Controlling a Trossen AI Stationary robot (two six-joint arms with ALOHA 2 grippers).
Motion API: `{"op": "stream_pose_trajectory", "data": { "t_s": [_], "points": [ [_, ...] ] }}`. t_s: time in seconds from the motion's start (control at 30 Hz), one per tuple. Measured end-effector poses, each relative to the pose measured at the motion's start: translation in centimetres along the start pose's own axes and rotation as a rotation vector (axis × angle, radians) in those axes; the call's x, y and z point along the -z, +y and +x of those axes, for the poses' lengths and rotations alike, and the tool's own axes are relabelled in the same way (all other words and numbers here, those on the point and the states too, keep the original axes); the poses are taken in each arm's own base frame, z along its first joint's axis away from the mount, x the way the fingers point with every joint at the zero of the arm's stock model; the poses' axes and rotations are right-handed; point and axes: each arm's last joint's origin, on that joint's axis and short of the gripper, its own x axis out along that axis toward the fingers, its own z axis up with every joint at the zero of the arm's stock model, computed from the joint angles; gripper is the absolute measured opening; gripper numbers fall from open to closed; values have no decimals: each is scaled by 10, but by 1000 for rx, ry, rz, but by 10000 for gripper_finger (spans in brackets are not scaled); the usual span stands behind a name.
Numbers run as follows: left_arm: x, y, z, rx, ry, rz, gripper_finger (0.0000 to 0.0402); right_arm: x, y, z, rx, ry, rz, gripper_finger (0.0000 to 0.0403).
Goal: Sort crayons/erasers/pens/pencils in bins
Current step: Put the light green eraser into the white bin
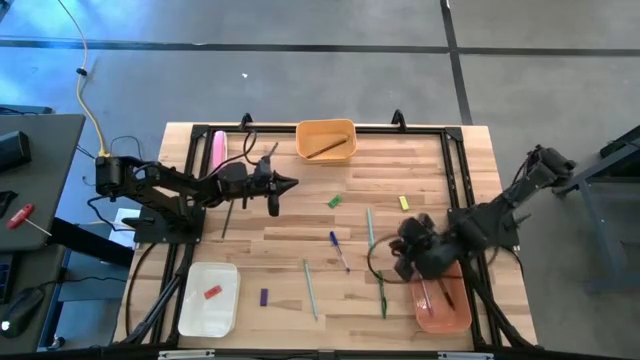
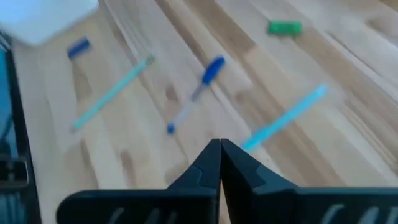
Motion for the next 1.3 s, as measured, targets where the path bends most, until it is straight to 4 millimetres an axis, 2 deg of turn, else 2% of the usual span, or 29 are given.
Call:
{"op": "stream_pose_trajectory", "data": {
  "t_s": [0.2, 0.33, 0.43, 0.57, 0.7, 0.83, 1.1, 1.3],
  "points": [
    [1, 0, -1, 1, 1, -1, 0, -3, -49, 55, -163, -136, 46, 0],
    [2, 0, -1, 11, 3, -4, 0, -11, -82, 85, -160, -196, 92, 0],
    [2, 0, -1, 12, 5, -11, 0, -19, -98, 96, -121, -168, 110, 0],
    [2, 0, -1, 12, 11, -23, 0, -25, -111, 95, 10, -30, 160, 0],
    [2, 0, -1, 12, 10, -27, 0, -22, -121, 82, 217, 170, 245, 0],
    [2, -1, -1, 15, 11, -28, 0, -15, -132, 71, 397, 278, 367, 18],
    [2, -1, -1, 26, 13, -37, 0, 6, -151, 77, 503, 299, 464, 109],
    [2, -1, -1, 26, 13, -38, 0, 16, -160, 88, 487, 231, 509, 118]
  ]
}}
